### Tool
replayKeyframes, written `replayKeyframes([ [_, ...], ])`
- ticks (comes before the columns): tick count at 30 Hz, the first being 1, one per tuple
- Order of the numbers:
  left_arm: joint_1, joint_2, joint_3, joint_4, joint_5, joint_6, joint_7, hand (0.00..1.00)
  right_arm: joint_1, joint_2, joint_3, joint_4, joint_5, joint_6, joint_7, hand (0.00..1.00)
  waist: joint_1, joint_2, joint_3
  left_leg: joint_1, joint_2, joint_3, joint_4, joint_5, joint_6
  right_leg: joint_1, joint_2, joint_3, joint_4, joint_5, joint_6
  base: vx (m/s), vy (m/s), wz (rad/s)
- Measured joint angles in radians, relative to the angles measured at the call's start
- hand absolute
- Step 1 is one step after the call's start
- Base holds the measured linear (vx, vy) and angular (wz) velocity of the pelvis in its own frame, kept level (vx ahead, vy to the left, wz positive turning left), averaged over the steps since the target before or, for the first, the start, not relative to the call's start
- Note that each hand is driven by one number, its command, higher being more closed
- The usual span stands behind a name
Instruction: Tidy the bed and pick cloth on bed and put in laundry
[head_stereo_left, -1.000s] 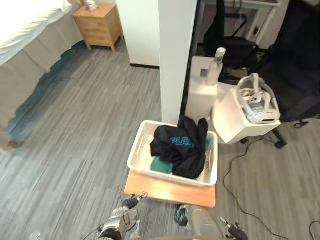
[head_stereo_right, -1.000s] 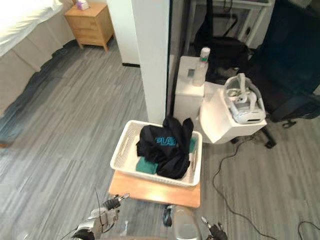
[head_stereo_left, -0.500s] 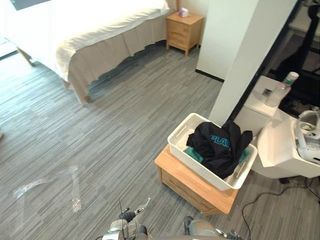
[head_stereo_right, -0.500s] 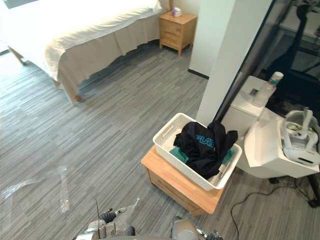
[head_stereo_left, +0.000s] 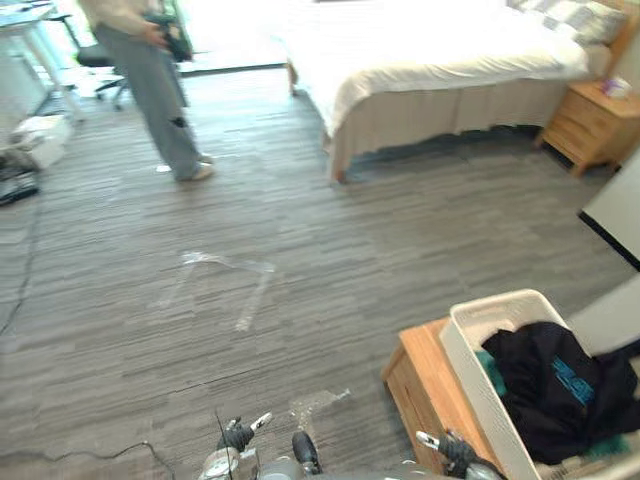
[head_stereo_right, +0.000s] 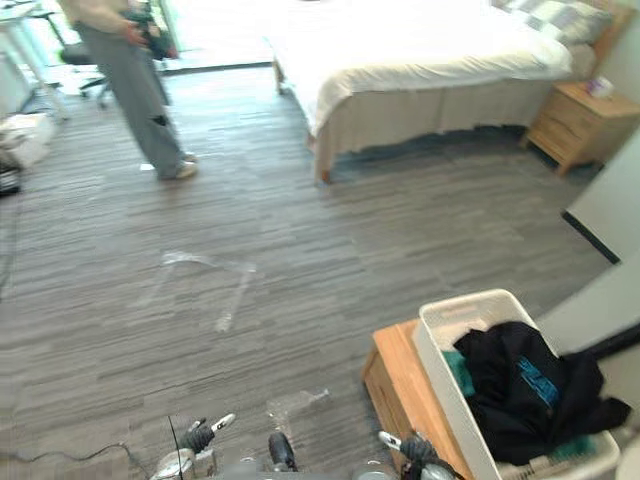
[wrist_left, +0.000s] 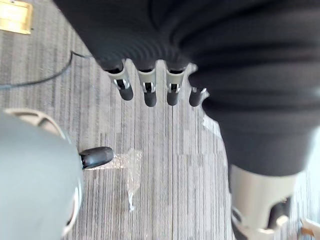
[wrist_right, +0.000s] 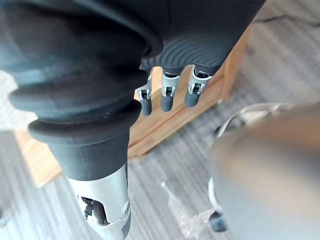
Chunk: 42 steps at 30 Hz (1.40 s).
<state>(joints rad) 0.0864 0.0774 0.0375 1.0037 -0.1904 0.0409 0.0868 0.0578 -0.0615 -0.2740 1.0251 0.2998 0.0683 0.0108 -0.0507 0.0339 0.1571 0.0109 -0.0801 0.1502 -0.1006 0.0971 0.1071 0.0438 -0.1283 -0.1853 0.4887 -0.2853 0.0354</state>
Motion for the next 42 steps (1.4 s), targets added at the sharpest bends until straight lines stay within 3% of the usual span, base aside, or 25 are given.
replayKeyframes([
  [2,0.000,0.003,0.044,-0.002,0.029,-0.004,-0.022,0.00,0.002,0.016,-0.006,0.009,0.050,-0.006,-0.026,0.00,0.007,-0.014,0.013,0.007,0.002,-0.003,-0.001,0.000,0.000,-0.023,0.041,0.121,-0.022,-0.013,0.019,0.03,-0.010,1.37],
  [4,0.001,0.002,0.073,-0.006,0.037,-0.007,-0.023,0.00,0.001,0.030,-0.004,0.010,0.056,-0.008,-0.033,0.00,0.012,-0.042,0.010,0.017,0.001,0.045,-0.001,0.000,-0.001,-0.036,0.031,0.135,-0.095,0.023,0.018,0.02,-0.035,0.76],
  [5,0.010,-0.037,0.074,-0.011,0.122,0.020,-0.050,0.00,0.068,0.049,0.019,-0.020,0.073,-0.039,-0.034,0.00,0.060,-0.042,-0.069,0.144,0.064,0.291,-0.003,-0.103,-0.091,0.039,0.003,0.135,-0.379,0.191,0.046,0.00,-0.017,0.15],
  [12,0.009,-0.037,0.077,-0.011,0.119,0.020,-0.042,0.00,0.067,0.049,0.022,-0.020,0.062,-0.045,-0.026,0.00,0.061,-0.044,-0.067,0.143,0.071,0.306,-0.003,-0.104,-0.092,0.040,0.006,0.131,-0.388,0.191,0.046,0.00,-0.034,-0.02],
  [16,0.009,-0.032,0.081,-0.011,0.080,0.019,0.006,0.00,0.062,0.041,0.053,-0.019,0.017,-0.077,0.042,0.00,0.064,-0.058,-0.055,0.139,0.086,0.303,0.007,-0.100,-0.099,0.045,0.004,0.091,-0.393,0.191,0.046,0.01,-0.065,0.05],
  [18,-0.006,-0.013,0.082,-0.012,0.058,0.017,0.035,0.00,0.050,0.039,0.089,-0.019,-0.009,-0.100,0.086,0.00,0.063,-0.076,-0.027,0.073,0.120,0.293,0.142,-0.152,-0.116,0.043,0.002,0.065,-0.386,0.181,0.034,0.00,-0.100,0.32],
  [19,-0.027,0.002,0.083,-0.012,0.034,0.014,0.057,0.00,0.043,0.035,0.105,-0.019,-0.021,-0.111,0.120,0.00,0.064,-0.087,0.010,0.002,0.169,0.302,0.298,-0.192,-0.124,0.049,0.010,0.048,-0.382,0.168,0.034,-0.06,-0.122,0.48],
  [21,-0.054,0.016,0.085,-0.025,-0.003,0.003,0.082,0.00,0.030,0.026,0.128,-0.020,-0.038,-0.142,0.158,0.00,0.068,-0.087,0.061,-0.090,0.245,0.320,0.526,-0.206,-0.140,0.067,0.023,0.037,-0.379,0.162,0.022,-0.07,-0.082,0.31],
  [22,-0.057,0.015,0.085,-0.038,-0.012,-0.016,0.100,0.00,0.020,0.010,0.138,-0.020,-0.055,-0.164,0.184,0.00,0.065,-0.075,0.090,-0.147,0.278,0.310,0.640,-0.237,-0.169,0.090,0.028,0.040,-0.369,0.157,0.004,-0.01,-0.026,0.04],
  [23,-0.058,0.012,0.079,-0.043,-0.012,-0.026,0.112,0.00,0.012,-0.001,0.148,-0.019,-0.068,-0.178,0.193,0.00,0.062,-0.074,0.103,-0.161,0.262,0.270,0.602,-0.250,-0.178,0.091,0.022,0.048,-0.354,0.146,0.007,0.02,0.006,-0.12],
  [25,-0.044,0.001,0.076,-0.058,0.019,-0.054,0.134,0.00,-0.005,-0.044,0.163,-0.008,-0.098,-0.187,0.212,0.00,0.065,-0.042,0.122,-0.165,0.214,0.145,0.408,-0.235,-0.190,0.076,0.014,0.102,-0.332,0.126,0.017,0.09,0.140,-0.66],
  [26,-0.025,0.001,0.078,-0.070,0.028,-0.070,0.138,0.00,-0.016,-0.057,0.177,0.007,-0.107,-0.193,0.214,0.00,0.067,-0.027,0.131,-0.161,0.211,0.107,0.355,-0.180,-0.214,0.062,0.017,0.146,-0.332,0.116,0.033,0.10,0.181,-0.97],
  [27,-0.019,0.003,0.083,-0.069,0.028,-0.074,0.138,0.00,-0.020,-0.063,0.181,0.010,-0.112,-0.196,0.214,0.00,0.069,-0.027,0.131,-0.153,0.200,0.100,0.353,-0.167,-0.210,0.054,0.016,0.175,-0.335,0.111,0.036,0.23,0.204,-1.12],
  [28,-0.010,0.008,0.081,-0.065,0.026,-0.076,0.140,0.00,-0.029,-0.071,0.199,0.013,-0.119,-0.200,0.212,0.00,0.074,-0.017,0.128,-0.158,0.191,0.102,0.365,-0.186,-0.184,0.046,0.018,0.194,-0.320,0.108,0.041,0.23,0.115,-0.94],
  [29,-0.007,0.022,0.082,-0.062,0.024,-0.075,0.139,0.00,-0.031,-0.068,0.211,0.012,-0.120,-0.209,0.211,0.00,0.073,-0.037,0.130,-0.175,0.179,0.109,0.399,-0.206,-0.155,0.009,0.003,0.180,-0.228,0.090,0.051,0.27,0.119,-0.80],
  [31,-0.008,0.037,0.080,-0.062,0.018,-0.065,0.138,0.00,-0.029,-0.062,0.212,0.025,-0.120,-0.211,0.209,0.00,0.076,-0.067,0.129,-0.191,0.155,0.127,0.456,-0.241,-0.109,-0.004,-0.033,0.165,-0.194,0.036,0.084,0.19,0.044,-0.36],
  [33,-0.014,0.046,0.079,-0.057,0.010,-0.042,0.139,0.00,-0.023,-0.058,0.211,0.023,-0.106,-0.212,0.205,0.00,0.077,-0.082,0.127,-0.166,0.134,0.152,0.451,-0.269,-0.095,-0.032,-0.059,0.180,-0.126,0.029,0.095,0.24,0.050,-0.35],
  [36,-0.016,0.076,0.052,-0.033,0.038,-0.012,0.138,0.00,-0.010,-0.035,0.194,-0.015,-0.052,-0.247,0.190,0.00,0.058,-0.113,0.138,-0.022,0.110,0.203,0.350,-0.277,-0.083,-0.237,-0.131,0.080,0.363,0.110,0.029,0.24,0.014,-0.45],
  [37,-0.011,0.086,0.025,-0.031,0.052,-0.004,0.137,0.00,-0.004,-0.037,0.195,-0.023,-0.044,-0.255,0.188,0.00,0.043,-0.107,0.140,0.024,0.115,0.203,0.321,-0.279,-0.082,-0.269,-0.114,0.061,0.437,0.108,0.033,0.32,-0.036,-0.25],
  [39,-0.017,0.097,-0.001,-0.025,0.087,-0.003,0.131,0.00,0.005,-0.026,0.194,-0.025,-0.032,-0.259,0.186,0.00,0.033,-0.109,0.138,0.104,0.135,0.198,0.260,-0.284,-0.089,-0.304,-0.062,-0.024,0.404,0.057,0.048,0.28,-0.081,0.02],
  [42,-0.038,0.094,-0.001,-0.024,0.111,0.008,0.112,0.00,0.012,-0.025,0.187,-0.031,0.000,-0.259,0.189,0.00,0.028,-0.109,0.138,0.153,0.157,0.219,0.242,-0.300,-0.119,-0.348,-0.024,-0.171,0.138,0.064,0.011,0.34,-0.180,-0.06],
])
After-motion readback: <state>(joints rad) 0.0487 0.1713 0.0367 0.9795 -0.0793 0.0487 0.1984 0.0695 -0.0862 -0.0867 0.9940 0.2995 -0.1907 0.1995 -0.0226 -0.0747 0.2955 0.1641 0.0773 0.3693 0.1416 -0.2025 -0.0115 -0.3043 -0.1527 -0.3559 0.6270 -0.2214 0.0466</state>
